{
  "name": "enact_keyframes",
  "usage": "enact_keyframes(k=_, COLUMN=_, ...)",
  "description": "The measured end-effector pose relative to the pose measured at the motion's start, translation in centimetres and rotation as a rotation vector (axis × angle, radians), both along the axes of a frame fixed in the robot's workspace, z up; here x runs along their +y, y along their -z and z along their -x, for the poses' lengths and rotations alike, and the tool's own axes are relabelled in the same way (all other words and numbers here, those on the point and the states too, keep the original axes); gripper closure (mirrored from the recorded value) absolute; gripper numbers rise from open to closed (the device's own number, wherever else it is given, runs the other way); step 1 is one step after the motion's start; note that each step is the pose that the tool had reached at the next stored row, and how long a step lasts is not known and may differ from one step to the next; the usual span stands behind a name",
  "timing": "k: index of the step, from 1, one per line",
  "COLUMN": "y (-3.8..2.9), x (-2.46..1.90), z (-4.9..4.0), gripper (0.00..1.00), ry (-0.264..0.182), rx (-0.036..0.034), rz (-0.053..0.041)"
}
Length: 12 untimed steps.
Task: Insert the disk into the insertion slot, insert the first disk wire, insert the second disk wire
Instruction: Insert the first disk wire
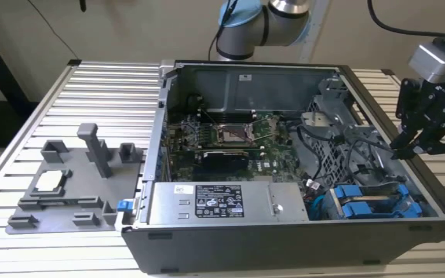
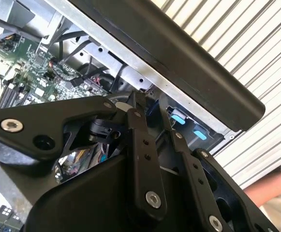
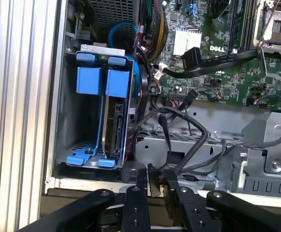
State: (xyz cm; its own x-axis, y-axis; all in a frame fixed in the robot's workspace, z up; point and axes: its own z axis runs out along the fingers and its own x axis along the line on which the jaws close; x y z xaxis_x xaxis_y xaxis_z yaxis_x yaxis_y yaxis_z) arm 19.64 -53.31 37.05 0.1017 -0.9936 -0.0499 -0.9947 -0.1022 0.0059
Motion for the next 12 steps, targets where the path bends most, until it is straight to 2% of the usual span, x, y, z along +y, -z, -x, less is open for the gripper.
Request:
enact_keyframes(k=2, y=0.0, x=0.0, z=0.0, gripper=0.74, ry=0.0, rx=0.0, rz=0.0)
enact_keyframes(k=3, y=0.0, x=0.0, z=0.0, gripper=0.81, ry=0.0, rx=0.0, rz=0.0)
enact_keyframes(k=5, y=0.0, x=-0.1, z=0.07, gripper=0.81, ry=0.0, rx=-0.0001, rz=0.0)
enact_keyframes(k=12, y=0.0, x=-1.17, z=1.43, gripper=0.81, ry=0.0, rx=-0.0028, rz=-0.0056)
